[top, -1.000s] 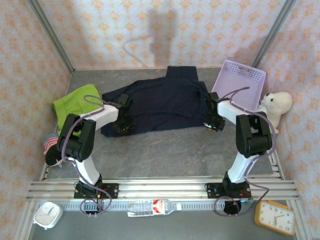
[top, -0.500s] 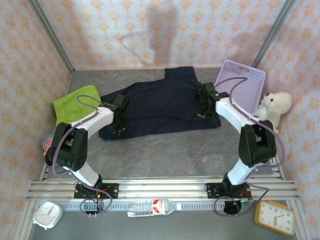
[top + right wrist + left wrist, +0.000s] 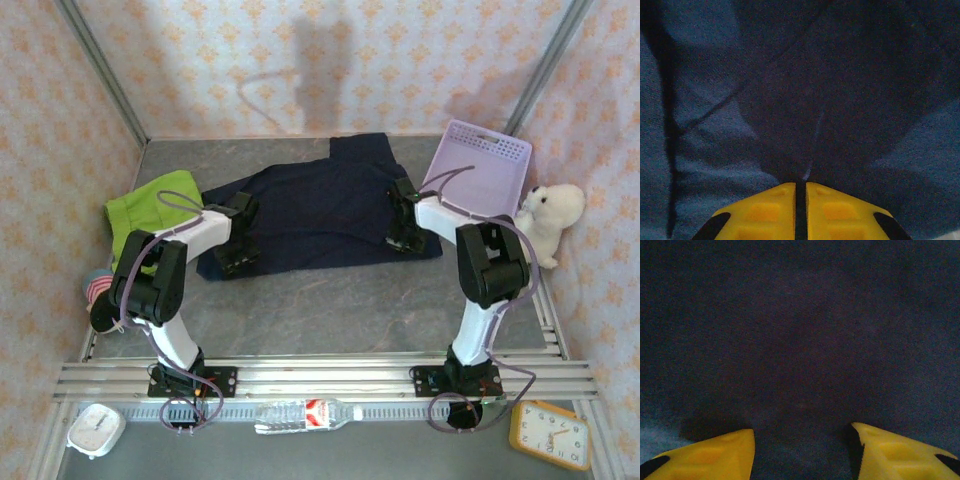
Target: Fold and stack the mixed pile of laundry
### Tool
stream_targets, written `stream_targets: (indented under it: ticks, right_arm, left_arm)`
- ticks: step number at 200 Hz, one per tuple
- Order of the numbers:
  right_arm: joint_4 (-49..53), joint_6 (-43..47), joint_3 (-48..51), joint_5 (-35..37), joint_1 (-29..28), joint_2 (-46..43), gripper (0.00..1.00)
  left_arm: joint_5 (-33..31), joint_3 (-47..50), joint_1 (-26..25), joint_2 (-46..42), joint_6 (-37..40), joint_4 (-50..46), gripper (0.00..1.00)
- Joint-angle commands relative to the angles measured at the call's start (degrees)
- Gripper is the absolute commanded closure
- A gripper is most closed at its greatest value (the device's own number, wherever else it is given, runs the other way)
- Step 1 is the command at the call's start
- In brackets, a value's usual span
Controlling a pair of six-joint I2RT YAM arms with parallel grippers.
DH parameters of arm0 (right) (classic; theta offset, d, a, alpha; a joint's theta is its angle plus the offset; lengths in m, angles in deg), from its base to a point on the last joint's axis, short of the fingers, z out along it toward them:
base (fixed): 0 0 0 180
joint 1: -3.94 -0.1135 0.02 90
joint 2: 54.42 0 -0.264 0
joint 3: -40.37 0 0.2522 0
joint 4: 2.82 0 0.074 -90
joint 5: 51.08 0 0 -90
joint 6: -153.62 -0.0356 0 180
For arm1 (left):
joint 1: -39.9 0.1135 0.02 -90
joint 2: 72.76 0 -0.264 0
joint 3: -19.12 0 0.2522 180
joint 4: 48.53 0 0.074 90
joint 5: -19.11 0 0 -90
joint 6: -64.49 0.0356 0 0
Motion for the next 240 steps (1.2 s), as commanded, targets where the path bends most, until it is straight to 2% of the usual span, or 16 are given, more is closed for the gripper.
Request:
stream_targets:
  ticks: [1,47,85,102,119,150,162,181,240]
  right_arm:
    - [4.4,-3.2,7.7,-1.2,0.6,-3.4,0.88]
    - [5.7,-5.0,18.0,-1.1,1.0,-13.3,0.88]
    - [7.7,-2.3,20.0,0.4,7.2,-16.8,0.88]
    - [8.7,-0.5,18.6,0.6,8.1,-18.0,0.87]
    - [8.7,0.5,16.9,-2.1,8.1,-20.7,0.80]
    - [6.1,0.1,16.0,-7.6,7.9,-27.4,0.51]
    - [4.5,-0.5,16.2,-9.7,7.3,-28.9,0.45]
    - [2.2,-1.8,16.4,-12.2,5.5,-28.5,0.43]
    - [-7.4,-8.5,18.3,-14.1,-0.1,-22.7,0.45]
  left_arm:
    - [-4.5,1.7,0.8,-2.5,3.6,-3.4,0.48]
    - [-0.8,6.4,0.3,-4.3,4.1,-2.1,0.48]
    - [3.0,8.9,-5.0,-5.7,0.0,-0.8,0.47]
    - [3.7,11.1,-6.7,-8.5,-3.0,-0.6,0.48]
    - [2.6,13.7,-7.2,-12.7,-5.1,-1.3,0.47]
    - [-3.3,14.2,-6.9,-17.6,-5.6,-4.6,0.42]
    - [-3.5,13.2,-6.6,-17.6,-5.7,-4.6,0.41]
    - [-3.0,11.7,-6.6,-16.3,-6.8,-3.2,0.41]
    - [-2.5,11.1,-6.5,-11.4,-12.2,3.0,0.40]
